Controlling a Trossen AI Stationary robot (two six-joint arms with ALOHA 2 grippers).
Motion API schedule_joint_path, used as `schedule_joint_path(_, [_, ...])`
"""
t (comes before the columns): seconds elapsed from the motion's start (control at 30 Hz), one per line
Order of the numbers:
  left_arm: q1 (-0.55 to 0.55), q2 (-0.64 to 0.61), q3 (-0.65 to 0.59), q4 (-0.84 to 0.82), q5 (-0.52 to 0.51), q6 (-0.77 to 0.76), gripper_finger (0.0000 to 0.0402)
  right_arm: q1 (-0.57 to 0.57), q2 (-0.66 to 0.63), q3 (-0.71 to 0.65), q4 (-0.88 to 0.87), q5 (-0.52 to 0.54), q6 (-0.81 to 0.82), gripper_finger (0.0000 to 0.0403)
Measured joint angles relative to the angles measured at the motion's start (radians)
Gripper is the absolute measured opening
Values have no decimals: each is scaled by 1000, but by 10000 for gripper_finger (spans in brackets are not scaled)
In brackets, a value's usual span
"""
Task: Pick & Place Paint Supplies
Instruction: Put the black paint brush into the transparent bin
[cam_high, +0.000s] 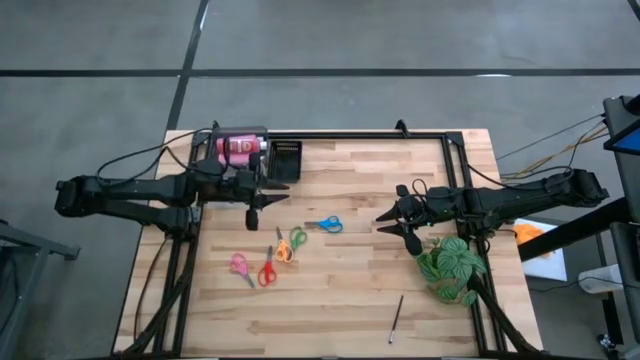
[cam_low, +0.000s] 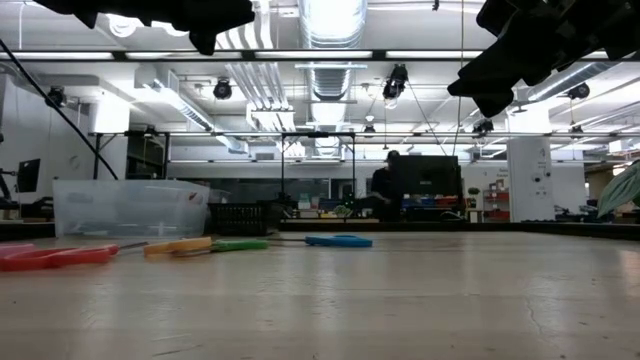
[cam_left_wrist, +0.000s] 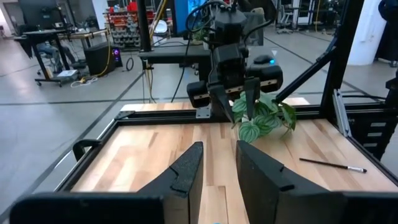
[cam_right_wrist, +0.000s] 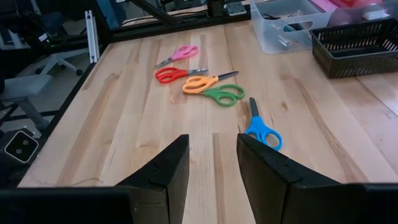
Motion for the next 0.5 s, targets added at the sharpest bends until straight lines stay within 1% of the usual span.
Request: schedule_joint_path(0.5, [0,0,0,-29,0,-26,95,-2,0,0,5,1,0,134])
